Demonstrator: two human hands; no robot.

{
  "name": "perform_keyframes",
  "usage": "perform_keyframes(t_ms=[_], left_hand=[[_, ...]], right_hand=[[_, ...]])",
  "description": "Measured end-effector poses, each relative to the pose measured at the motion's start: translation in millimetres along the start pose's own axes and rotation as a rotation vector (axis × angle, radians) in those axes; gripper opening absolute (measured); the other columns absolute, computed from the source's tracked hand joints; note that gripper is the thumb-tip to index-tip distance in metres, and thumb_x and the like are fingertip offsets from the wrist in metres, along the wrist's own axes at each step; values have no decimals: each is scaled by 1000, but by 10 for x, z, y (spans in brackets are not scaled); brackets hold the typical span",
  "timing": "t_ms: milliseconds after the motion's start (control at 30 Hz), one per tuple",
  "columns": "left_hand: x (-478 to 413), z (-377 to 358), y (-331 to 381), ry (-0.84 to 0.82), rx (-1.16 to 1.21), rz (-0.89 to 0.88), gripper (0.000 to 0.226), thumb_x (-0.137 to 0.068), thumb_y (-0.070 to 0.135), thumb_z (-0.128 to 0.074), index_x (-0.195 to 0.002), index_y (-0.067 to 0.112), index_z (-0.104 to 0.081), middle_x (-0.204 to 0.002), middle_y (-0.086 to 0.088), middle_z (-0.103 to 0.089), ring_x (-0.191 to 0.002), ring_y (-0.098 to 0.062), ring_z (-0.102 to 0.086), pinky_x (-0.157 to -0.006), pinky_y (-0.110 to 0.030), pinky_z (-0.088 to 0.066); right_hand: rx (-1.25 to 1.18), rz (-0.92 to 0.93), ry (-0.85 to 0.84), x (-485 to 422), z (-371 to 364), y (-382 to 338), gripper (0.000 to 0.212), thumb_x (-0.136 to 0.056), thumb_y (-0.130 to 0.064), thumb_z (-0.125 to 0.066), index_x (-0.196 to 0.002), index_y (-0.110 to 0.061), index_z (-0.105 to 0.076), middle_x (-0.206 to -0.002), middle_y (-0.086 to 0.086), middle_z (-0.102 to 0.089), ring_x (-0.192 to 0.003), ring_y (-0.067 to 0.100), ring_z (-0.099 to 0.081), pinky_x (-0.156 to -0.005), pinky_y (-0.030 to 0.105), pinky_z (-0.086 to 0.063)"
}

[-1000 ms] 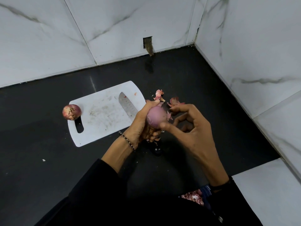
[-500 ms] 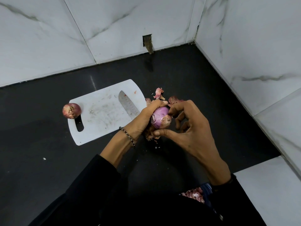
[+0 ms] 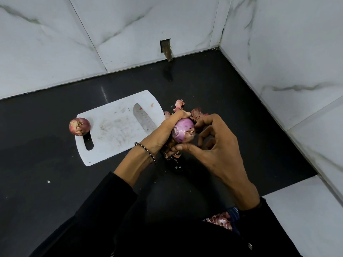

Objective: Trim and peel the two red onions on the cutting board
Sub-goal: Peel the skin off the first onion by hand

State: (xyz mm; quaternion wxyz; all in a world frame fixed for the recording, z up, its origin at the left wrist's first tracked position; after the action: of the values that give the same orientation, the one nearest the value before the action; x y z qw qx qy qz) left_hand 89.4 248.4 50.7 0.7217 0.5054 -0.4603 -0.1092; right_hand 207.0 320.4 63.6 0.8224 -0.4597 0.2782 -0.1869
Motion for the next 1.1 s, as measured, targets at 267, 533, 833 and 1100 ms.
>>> perform_keyframes(t_ms=[267, 533, 833, 1100], left_hand=[[-141, 21, -130, -162, -1, 52, 64, -93, 61, -40, -52, 14, -53, -43, -5, -48, -32, -16, -36, -42, -18, -30], [-199, 92, -196, -147, 115, 77, 71, -91, 66, -38, -48, 13, -60, -50, -6, -50, -36, -13, -34, -44, -17, -28], [-221, 116, -259, -169, 131, 165, 74, -86, 72, -38, -55, 8, -57, -39, -2, -40, -33, -14, -34, -39, -17, -31], [-207, 98, -221, -19, 136, 29, 63, -93, 65, -38, -61, 14, -58, -42, 1, -48, -37, -13, -40, -41, -17, -33]], right_hand=[[30, 44, -17, -5, 36, 20, 14, -90, -31, -68, -102, -24, -66, -109, -16, -58, -93, 5, -61, -68, 13, -48], [31, 46, -88, 23, 18, 31, 11, -90, -14, -71, -100, -17, -66, -103, -14, -59, -94, 5, -59, -70, 9, -44], [21, -96, -6, 48, 70, 132, 11, -93, -28, -62, -103, -26, -59, -100, -12, -61, -90, 7, -62, -70, 30, -53], [-52, -290, -28, 51, -27, 156, 22, -90, -49, -64, -104, -32, -68, -95, -17, -69, -85, 1, -66, -68, 11, -48]])
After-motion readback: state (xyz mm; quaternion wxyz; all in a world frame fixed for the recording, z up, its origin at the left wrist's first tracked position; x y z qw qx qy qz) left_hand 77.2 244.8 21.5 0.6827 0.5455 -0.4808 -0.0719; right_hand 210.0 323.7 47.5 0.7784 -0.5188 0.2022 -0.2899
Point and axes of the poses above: each hand's wrist, its own x-axis away from the middle knuckle, its own z-axis out of the back of the hand, y = z × x, the point moved 5 cm from there along -x, towards the middle knuckle
